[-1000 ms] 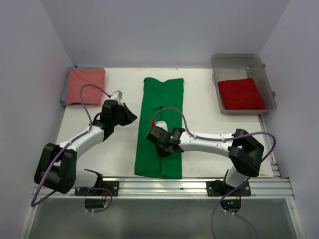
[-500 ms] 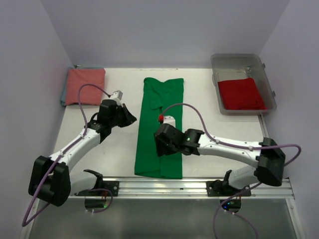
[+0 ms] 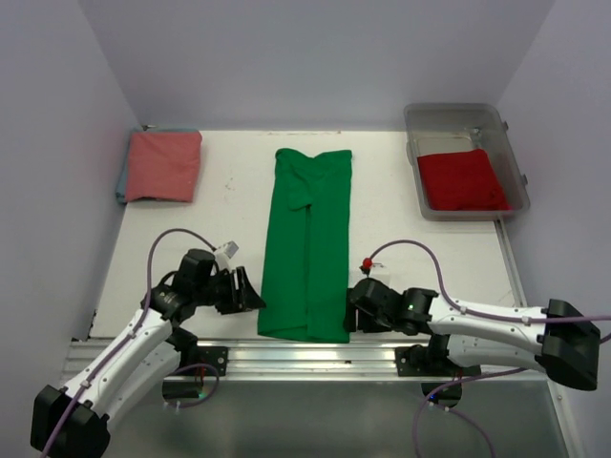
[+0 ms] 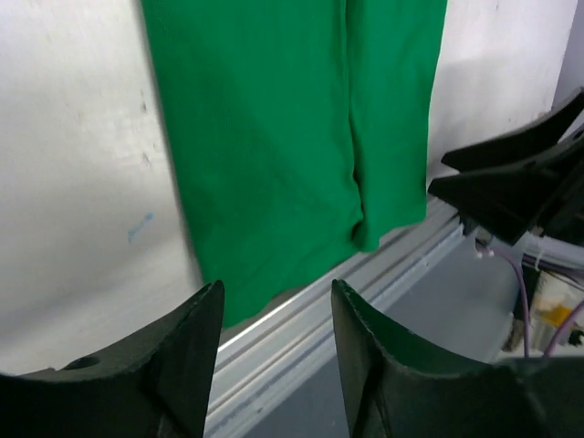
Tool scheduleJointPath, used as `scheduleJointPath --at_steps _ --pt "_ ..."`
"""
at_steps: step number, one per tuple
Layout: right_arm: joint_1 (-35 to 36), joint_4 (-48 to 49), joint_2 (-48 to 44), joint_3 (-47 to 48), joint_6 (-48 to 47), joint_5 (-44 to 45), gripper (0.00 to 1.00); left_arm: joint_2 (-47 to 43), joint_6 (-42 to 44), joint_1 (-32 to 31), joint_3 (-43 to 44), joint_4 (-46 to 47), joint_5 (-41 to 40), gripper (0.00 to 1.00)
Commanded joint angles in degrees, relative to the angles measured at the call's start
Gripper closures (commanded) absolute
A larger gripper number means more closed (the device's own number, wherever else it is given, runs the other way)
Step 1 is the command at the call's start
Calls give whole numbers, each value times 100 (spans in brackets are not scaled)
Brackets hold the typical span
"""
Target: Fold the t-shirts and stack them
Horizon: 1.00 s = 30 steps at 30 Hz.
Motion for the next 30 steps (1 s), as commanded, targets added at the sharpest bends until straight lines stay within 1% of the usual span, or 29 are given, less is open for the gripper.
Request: scheduleJointPath --at_steps 1,3,4,8,9,11,12,17,20,21,22,23,24,25,26,27,29,30 --pt "9 794 -647 -313 663 -337 35 -427 -380 -27 -406 -212 844 44" --pt "9 654 -885 -349 707 -337 35 -533 -547 -27 -749 -36 1064 43" --pt "9 618 -920 -366 716 -355 35 -638 -626 -18 -872 235 1335 43" --pt "9 740 -929 -454 839 -460 35 -710 -785 -18 -1451 685 1619 41" --pt "9 811 -868 -550 926 -591 36 -596 -811 -18 -1557 930 1750 41" --pt "9 1056 -780 -647 1032 -732 37 -438 -829 -18 -1804 1125 1795 41" --pt "9 1127 -675 -726 1120 -863 39 -272 -812 -18 -1857 1282 1760 42" --pt "53 1206 -473 -806 1226 -943 43 300 -671 -18 -2103 1845 1655 42" --pt "53 1391 -306 -867 1261 -970 50 713 -653 -18 -2156 2241 1593 43" --pt "62 1435 -270 -867 1253 -970 53 871 -636 -27 -2156 2390 1575 46" --pt "53 1549 -157 -867 1253 -987 63 925 -618 -27 -2156 2461 1558 49" --pt "53 1602 -112 -859 1253 -996 70 978 -618 -18 -2156 2522 1558 55" --pt "53 1646 -68 -858 1235 -1005 77 1030 -618 -27 -2156 2627 1575 73" --pt "62 1672 -7 -850 1244 -1040 85 1040 -601 -27 -2156 2628 1567 83" --pt "53 1673 54 -789 1200 -1049 98 1048 -592 -27 -2165 2602 1558 93" --pt "53 1629 55 -762 1174 -1066 100 1005 -583 -27 -2156 2541 1610 100" --pt "53 1419 -50 -674 1078 -980 100 856 -548 -27 -2086 2366 1610 100" --pt "53 1313 -120 -543 1033 -918 100 611 -539 -27 -2034 2182 1602 100"
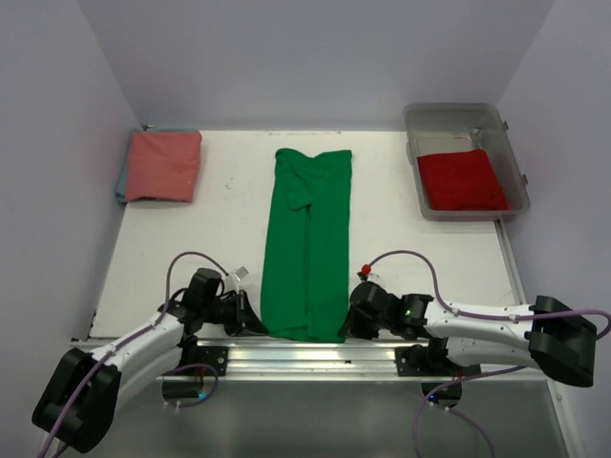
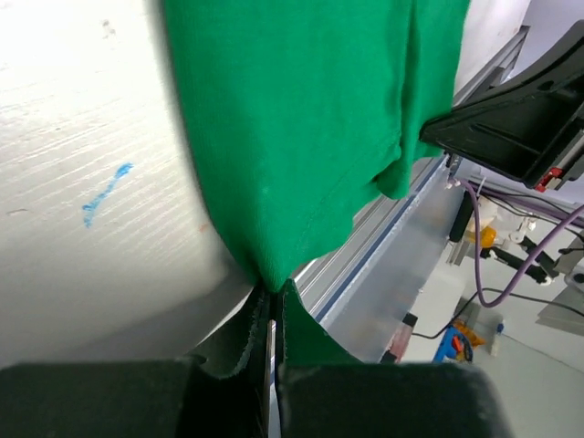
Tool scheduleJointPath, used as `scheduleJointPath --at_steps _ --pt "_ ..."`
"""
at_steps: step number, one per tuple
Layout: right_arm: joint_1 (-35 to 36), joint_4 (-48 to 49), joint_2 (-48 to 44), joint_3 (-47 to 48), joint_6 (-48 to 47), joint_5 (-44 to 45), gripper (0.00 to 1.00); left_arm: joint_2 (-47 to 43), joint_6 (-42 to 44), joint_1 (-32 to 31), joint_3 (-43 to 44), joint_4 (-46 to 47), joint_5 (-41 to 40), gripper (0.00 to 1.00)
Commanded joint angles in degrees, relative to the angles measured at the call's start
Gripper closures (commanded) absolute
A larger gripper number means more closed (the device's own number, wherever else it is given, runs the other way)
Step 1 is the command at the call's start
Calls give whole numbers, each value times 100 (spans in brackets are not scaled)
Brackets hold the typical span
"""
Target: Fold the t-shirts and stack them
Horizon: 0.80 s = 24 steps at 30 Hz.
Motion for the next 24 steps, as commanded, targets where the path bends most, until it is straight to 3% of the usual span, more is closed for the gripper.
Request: scheduleJointPath --at_steps 1,6,10,16,24 --pt "27 -400 -184 323 -182 186 100 -481 138 -20 -27 -191 -79 100" --pt "18 -929 -588 938 -718 958 100 -1298 358 -20 746 -789 -956 100" --pt "-52 -1219 -458 1527 -1219 1469 100 -1195 612 -12 1457 -562 -1441 100" --pt "-377 -1378 -71 2292 -1949 2128 100 -168 1254 -12 2206 -236 -2100 100" --pt "-1651 -851 815 2827 -3003 2226 100 1176 1545 32 3004 878 -2969 100"
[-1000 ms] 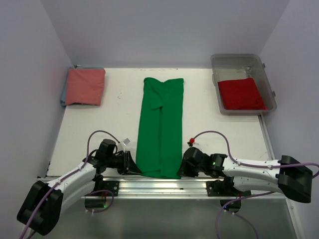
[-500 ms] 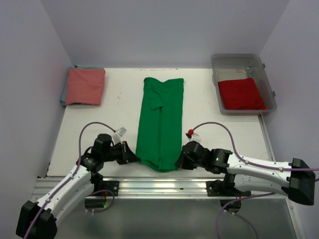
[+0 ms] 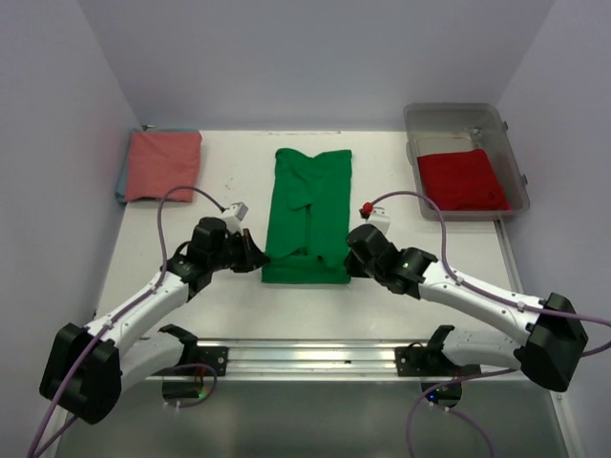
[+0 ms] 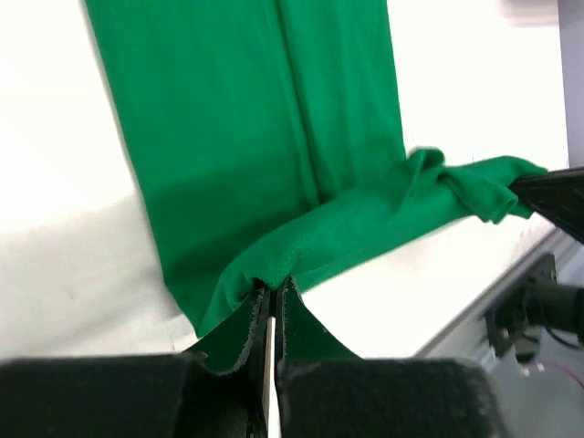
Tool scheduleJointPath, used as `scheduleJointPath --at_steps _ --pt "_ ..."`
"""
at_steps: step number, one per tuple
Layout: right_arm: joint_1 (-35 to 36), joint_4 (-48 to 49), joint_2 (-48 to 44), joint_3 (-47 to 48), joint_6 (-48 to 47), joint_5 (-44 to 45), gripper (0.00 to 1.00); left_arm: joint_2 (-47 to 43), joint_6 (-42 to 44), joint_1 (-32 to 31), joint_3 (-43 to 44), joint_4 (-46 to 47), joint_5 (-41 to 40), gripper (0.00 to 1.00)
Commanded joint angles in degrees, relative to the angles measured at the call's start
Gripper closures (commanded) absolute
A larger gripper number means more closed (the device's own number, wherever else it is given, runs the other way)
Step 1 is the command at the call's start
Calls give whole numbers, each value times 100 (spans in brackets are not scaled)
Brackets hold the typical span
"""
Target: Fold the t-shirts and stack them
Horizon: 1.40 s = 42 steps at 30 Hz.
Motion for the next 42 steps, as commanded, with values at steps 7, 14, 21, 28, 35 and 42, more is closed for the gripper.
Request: scheduleJointPath --at_steps 7,14,21,28,35,42 --pt "-922 987 1887 1243 -1309 118 100 1729 341 103 1309 1739 -789 100" --pt "-1195 1172 2690 1771 -1432 -14 100 2372 420 146 1670 1749 -947 100" --pt "-1485 1225 3225 2201 -1459 -163 100 3012 437 392 1863 1959 -815 100" --pt "-2275 690 4548 4061 -1344 37 93 4550 490 831 3713 2223 -156 91" --pt "-2593 430 4671 5395 -1792 206 2 4352 375 1289 4493 2407 -111 0" --pt "-2540 1382 3343 2901 -1845 -84 1 3365 332 1280 3323 2567 -86 0"
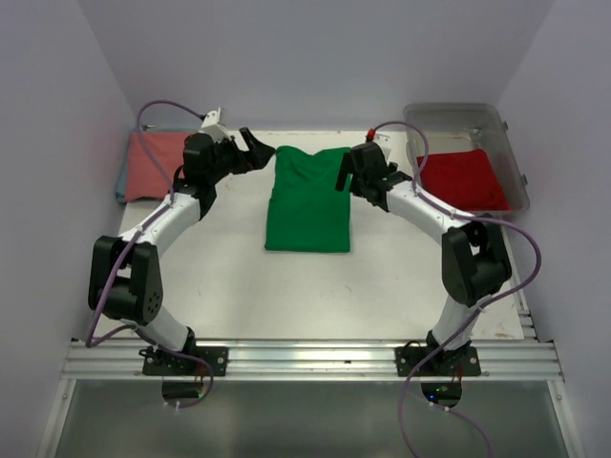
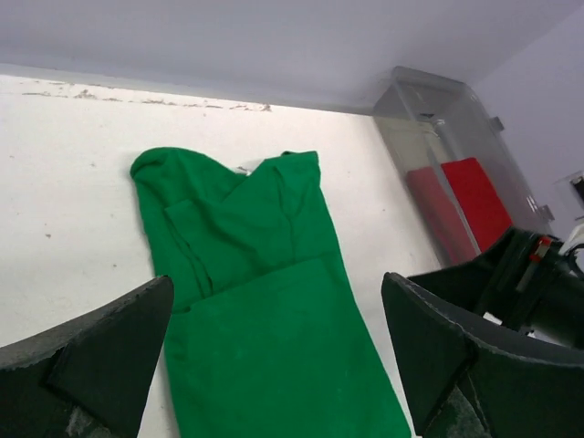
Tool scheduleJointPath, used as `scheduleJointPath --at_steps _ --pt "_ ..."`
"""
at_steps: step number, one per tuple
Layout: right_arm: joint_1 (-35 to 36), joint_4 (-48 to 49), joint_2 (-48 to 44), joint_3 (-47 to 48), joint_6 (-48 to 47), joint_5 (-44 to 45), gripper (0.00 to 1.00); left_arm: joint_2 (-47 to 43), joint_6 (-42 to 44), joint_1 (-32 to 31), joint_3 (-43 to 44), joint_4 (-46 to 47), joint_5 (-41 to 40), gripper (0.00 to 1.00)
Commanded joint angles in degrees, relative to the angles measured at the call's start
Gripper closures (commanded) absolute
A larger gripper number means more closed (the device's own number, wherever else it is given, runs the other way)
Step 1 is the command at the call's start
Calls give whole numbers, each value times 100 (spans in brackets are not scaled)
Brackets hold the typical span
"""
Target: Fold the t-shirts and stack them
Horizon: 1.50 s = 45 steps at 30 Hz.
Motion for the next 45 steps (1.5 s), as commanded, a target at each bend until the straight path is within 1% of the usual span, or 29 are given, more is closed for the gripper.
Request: scheduleJointPath --at_steps 1,2,3,4,6,9,14,15,17,20,21,22,25,29,31,33,34,35,36,37,38,39,40,41,43,44,45 --pt "87 510 -674 -792 -119 -150 1 -169 52 -51 -416 125 118 0" --pt "96 519 -762 -915 -101 -211 1 -169 113 -60 -470 28 83 0" --pt "105 520 -824 -1125 -92 -299 2 -152 140 -68 -496 -347 31 0" --pt "122 511 -946 -1232 -49 -448 2 -160 166 -68 -627 -472 -48 0" --pt "140 563 -1035 -1556 56 -624 2 -248 219 -103 -891 -570 -110 0" --pt "149 730 -1167 -1987 241 -1019 4 -432 272 -217 -1636 -553 -207 0" --pt "149 1151 -1368 -2594 487 -1695 12 -670 97 -262 -2332 -281 504 0" --pt "149 1196 -1413 -2769 601 -1767 15 -748 61 -262 -2516 -150 644 0" --pt "149 1371 -1562 -2955 681 -1994 18 -784 -26 -262 -2614 -114 926 0" --pt "149 1608 -1694 -3280 979 -2110 26 -697 -193 -262 -2703 27 1339 0" --pt "149 1644 -1703 -3394 1032 -2319 30 -653 -237 -262 -2685 19 1444 1" --pt "149 1662 -1730 -3447 1094 -2373 30 -592 -273 -262 -2676 10 1654 3" --pt "149 1925 -1791 -3702 1287 -2567 34 -363 -457 -262 -2711 18 1936 8" --pt "149 2057 -1748 -3878 1463 -2655 37 67 -501 -262 -2799 -34 2078 17" --pt "149 2075 -1704 -3949 1489 -2664 38 191 -484 -262 -2852 -122 2017 19" --pt "149 2119 -1668 -4019 1533 -2699 41 270 -467 -262 -2948 -175 1894 20" --pt "149 2163 -1651 -4037 1542 -2647 44 288 -466 -262 -2975 -166 1876 20" --pt "149 2189 -1633 -4089 1560 -2620 51 357 -466 -262 -3001 -79 1867 22" --pt "149 2224 -1616 -4090 1543 -2585 54 419 -466 -262 -3019 -43 1867 23" --pt "149 2242 -1563 -4081 1534 -2541 60 489 -493 -262 -3010 9 1859 25" --pt "157 2294 -1450 -4063 1481 -2463 68 638 -510 -262 -3010 227 1885 30" --pt "149 2295 -1388 -4046 1446 -2392 89 726 -545 -262 -3002 308 1911 33" --pt "149 2295 -1335 -4028 1402 -2331 97 814 -563 -262 -2967 352 1937 36" --pt "149 2304 -1265 -4028 1367 -2191 100 946 -563 -262 -2932 466 1972 46" --pt "166 2304 -1281 -4063 1323 -2154 100 1017 -563 -262 -2922 546 2034 61" --pt "210 2295 -1386 -4124 1288 -2145 100 1017 -563 -262 -2940 554 2034 77" --pt "236 2277 -1457 -4159 1279 -2145 100 983 -563 -262 -2966 546 2026 87"
